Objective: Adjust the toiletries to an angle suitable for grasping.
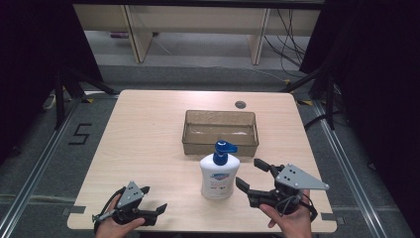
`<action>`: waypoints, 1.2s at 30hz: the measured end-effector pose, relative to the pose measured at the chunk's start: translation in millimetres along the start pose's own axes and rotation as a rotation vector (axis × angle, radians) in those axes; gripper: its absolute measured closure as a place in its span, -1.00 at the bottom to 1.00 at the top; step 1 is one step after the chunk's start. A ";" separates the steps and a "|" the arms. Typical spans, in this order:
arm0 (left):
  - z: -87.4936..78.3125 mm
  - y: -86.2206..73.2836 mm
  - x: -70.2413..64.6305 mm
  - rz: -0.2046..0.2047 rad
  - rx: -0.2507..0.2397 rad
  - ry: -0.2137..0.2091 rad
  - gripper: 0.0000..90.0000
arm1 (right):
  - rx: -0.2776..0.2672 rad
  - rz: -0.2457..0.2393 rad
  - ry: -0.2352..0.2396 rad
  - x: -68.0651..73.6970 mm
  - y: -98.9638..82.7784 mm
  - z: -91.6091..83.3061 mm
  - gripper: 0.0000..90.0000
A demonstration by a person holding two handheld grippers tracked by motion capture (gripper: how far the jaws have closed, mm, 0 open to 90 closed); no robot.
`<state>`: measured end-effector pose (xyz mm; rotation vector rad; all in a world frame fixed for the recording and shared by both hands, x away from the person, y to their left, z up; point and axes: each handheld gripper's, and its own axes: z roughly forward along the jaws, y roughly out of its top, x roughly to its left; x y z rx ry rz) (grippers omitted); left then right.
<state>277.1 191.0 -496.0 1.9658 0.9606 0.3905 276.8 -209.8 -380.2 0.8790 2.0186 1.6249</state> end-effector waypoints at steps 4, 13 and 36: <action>0.1 -0.2 0.0 -0.001 0.002 0.001 -0.66 | 0.005 0.004 -0.001 0.1 1.7 1.6 -0.51; 0.1 0.0 0.2 0.005 0.002 -0.002 -0.66 | -0.002 0.012 0.018 1.7 7.5 7.0 -0.46; 0.4 0.0 0.5 0.021 0.005 -0.016 -0.66 | -0.018 -0.055 0.049 5.3 26.3 30.5 -0.31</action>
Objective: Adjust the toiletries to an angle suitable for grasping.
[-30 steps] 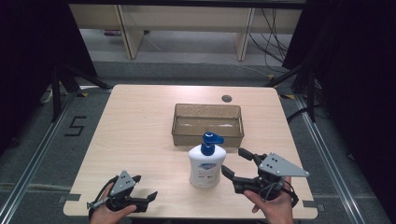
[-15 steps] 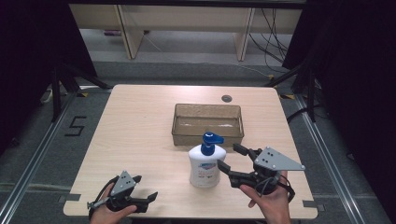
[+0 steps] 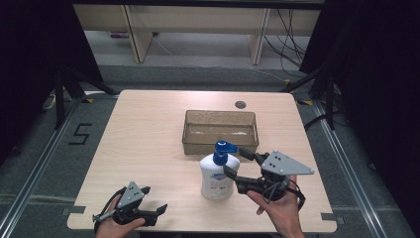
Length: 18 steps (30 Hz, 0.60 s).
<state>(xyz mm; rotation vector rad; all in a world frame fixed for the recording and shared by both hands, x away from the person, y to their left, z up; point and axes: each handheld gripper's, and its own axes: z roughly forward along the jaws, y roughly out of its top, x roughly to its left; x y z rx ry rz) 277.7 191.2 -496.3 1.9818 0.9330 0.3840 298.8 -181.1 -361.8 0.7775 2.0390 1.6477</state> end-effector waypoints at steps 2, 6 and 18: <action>0.0 0.1 -0.2 0.001 0.000 -0.001 -0.66 | 0.001 0.001 0.000 0.2 1.3 1.8 -0.29; -0.1 0.1 -0.1 0.000 -0.001 -0.001 -0.66 | -0.003 -0.005 0.006 0.0 3.5 6.2 -0.25; -0.5 0.3 -0.2 0.000 -0.003 -0.004 -0.66 | -0.003 -0.004 0.040 2.6 6.6 19.1 -0.14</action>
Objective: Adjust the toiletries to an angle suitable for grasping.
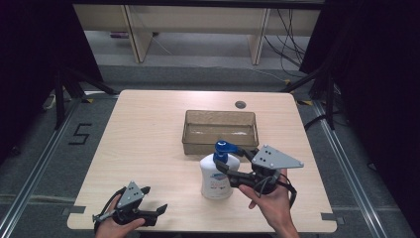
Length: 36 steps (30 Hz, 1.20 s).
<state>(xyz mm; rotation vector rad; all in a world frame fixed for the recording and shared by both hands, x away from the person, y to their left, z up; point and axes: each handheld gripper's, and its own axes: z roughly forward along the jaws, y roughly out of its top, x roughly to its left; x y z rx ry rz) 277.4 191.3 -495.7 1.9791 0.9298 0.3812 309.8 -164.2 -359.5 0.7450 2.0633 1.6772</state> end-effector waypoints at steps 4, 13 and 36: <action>-0.6 0.2 0.7 0.013 0.010 0.001 -0.66 | -0.009 -0.019 -0.004 -2.0 0.2 3.8 -0.09; 1.3 0.7 -0.5 -0.007 -0.006 0.000 -0.66 | -0.003 0.008 0.031 -2.0 0.5 11.9 0.07; 2.9 1.9 0.0 -0.021 0.002 0.003 -0.66 | -0.038 -0.082 0.001 -1.4 4.9 20.9 0.38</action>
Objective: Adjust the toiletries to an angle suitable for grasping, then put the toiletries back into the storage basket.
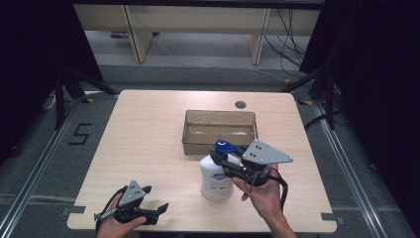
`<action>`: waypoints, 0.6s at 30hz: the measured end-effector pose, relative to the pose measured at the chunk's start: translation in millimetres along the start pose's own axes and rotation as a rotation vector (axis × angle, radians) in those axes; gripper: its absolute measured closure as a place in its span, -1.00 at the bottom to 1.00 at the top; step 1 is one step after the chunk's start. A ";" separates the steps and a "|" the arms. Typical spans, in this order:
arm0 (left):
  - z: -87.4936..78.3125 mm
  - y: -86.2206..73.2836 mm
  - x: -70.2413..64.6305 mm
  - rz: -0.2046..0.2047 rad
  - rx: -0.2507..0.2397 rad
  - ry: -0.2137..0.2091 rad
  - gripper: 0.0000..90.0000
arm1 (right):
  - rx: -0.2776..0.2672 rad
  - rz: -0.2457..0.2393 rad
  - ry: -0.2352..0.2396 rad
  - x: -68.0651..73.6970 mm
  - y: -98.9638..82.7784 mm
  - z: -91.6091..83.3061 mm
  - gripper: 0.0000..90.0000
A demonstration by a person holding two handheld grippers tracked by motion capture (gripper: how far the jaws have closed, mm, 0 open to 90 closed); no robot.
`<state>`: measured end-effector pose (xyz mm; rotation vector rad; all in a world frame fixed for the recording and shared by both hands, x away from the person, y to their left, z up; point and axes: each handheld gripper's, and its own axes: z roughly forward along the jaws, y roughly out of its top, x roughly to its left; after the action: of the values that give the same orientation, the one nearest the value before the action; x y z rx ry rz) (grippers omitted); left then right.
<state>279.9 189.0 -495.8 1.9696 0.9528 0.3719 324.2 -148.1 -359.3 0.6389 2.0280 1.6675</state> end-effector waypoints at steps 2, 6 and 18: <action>-0.6 0.2 0.3 -0.002 0.000 0.002 -0.65 | 0.009 0.015 -0.001 2.5 -0.2 0.0 0.39; 0.4 0.2 -0.6 -0.004 -0.011 -0.011 -0.65 | -0.004 -0.002 -0.013 2.2 0.4 0.5 0.39; -2.0 1.3 -1.8 0.000 -0.013 -0.018 -0.65 | 0.022 0.025 -0.012 0.7 3.8 2.3 0.38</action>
<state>278.2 188.4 -493.4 1.9584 0.9363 0.3586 325.3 -145.3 -356.0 0.6828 2.0411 1.6537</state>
